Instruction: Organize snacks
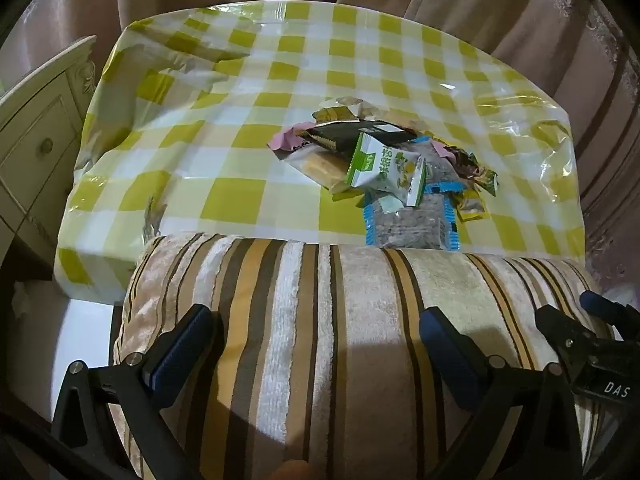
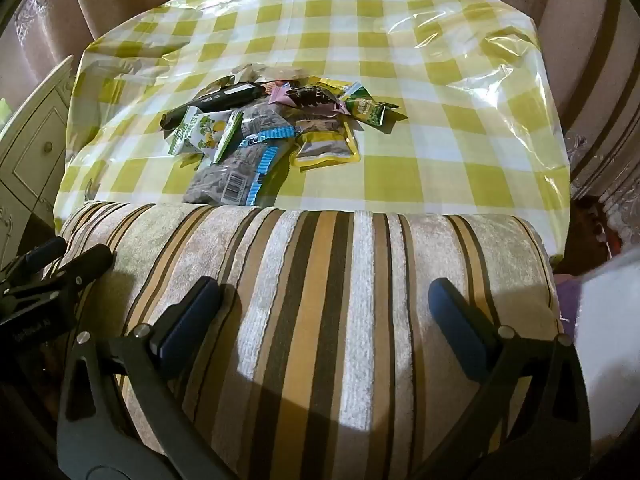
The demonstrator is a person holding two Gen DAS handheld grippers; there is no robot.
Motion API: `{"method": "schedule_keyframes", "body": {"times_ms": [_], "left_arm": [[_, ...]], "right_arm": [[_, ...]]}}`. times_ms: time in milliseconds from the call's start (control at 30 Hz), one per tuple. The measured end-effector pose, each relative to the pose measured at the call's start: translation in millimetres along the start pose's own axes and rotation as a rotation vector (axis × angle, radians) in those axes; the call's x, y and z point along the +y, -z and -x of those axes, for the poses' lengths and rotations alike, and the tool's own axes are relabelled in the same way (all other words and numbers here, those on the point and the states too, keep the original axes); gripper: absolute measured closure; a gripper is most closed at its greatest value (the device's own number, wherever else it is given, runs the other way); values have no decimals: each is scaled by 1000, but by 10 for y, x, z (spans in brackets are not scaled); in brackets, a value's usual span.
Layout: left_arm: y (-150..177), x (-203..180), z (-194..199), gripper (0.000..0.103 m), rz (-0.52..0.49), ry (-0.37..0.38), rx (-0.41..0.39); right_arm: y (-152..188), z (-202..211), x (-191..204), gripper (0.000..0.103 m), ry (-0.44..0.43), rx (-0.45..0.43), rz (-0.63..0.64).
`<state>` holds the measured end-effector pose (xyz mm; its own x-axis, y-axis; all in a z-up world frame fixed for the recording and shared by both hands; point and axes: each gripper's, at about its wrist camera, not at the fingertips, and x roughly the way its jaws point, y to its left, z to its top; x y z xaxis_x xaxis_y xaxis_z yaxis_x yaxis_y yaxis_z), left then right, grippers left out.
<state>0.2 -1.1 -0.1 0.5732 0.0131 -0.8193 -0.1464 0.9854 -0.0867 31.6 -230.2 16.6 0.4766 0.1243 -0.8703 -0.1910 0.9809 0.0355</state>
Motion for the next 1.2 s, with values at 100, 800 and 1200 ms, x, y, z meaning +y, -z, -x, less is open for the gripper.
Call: {"method": "schedule_keyframes", "body": {"times_ms": [100, 800, 1200], "left_arm": [[26, 0, 14, 0, -14, -7, -3], [32, 47, -5, 0, 55, 6, 31], [37, 11, -14, 0, 49, 3, 21]], "right_arm": [[1, 4, -3, 0, -9, -4, -4], [-2, 13, 15, 0, -14, -3, -3], [49, 10, 30, 0, -3, -39, 5]]}}
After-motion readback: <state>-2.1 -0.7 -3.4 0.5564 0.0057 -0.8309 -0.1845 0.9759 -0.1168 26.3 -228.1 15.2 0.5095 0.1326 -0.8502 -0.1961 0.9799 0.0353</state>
